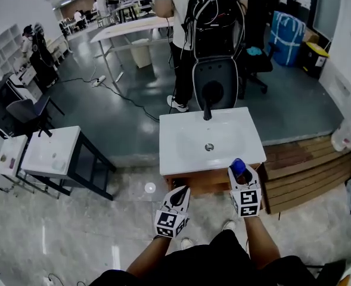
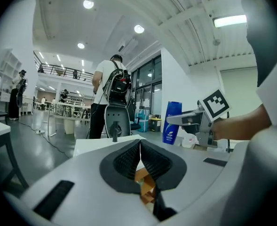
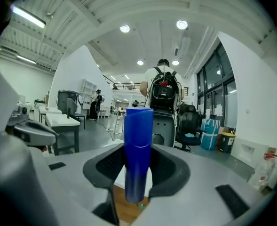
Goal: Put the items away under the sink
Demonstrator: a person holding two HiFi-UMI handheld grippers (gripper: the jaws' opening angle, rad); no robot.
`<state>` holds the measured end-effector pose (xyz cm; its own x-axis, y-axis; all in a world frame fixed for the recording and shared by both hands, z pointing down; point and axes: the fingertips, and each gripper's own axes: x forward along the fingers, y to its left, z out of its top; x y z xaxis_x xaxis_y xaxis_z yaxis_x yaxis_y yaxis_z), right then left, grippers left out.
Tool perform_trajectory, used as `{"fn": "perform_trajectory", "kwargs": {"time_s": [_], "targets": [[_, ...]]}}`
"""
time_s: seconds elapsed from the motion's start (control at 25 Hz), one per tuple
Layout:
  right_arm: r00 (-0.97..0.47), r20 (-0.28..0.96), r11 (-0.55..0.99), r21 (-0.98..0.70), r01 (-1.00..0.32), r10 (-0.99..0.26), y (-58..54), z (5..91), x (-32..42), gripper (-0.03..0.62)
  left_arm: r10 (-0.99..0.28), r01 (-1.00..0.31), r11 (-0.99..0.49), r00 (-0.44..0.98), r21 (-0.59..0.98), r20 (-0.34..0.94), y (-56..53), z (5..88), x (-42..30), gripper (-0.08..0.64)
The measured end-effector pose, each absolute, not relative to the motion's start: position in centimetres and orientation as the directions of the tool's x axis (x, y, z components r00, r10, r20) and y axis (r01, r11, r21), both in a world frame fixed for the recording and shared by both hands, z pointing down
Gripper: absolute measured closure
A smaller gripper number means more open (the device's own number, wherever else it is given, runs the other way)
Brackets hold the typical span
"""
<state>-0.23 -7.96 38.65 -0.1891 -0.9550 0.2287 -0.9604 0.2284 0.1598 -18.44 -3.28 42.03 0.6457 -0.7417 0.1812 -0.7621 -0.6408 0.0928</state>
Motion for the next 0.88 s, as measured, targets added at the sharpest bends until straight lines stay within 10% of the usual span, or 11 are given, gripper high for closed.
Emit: {"fn": "perform_trajectory", "kwargs": {"time_s": [0.88], "targets": [[-0.301, 0.246, 0.332, 0.096, -0.938, -0.921, -5.1, 48.8, 2.0, 0.43, -0.833, -0.859, -0.511, 0.506, 0.042, 0.224, -2.9, 50.5, -14.5, 0.538]]}}
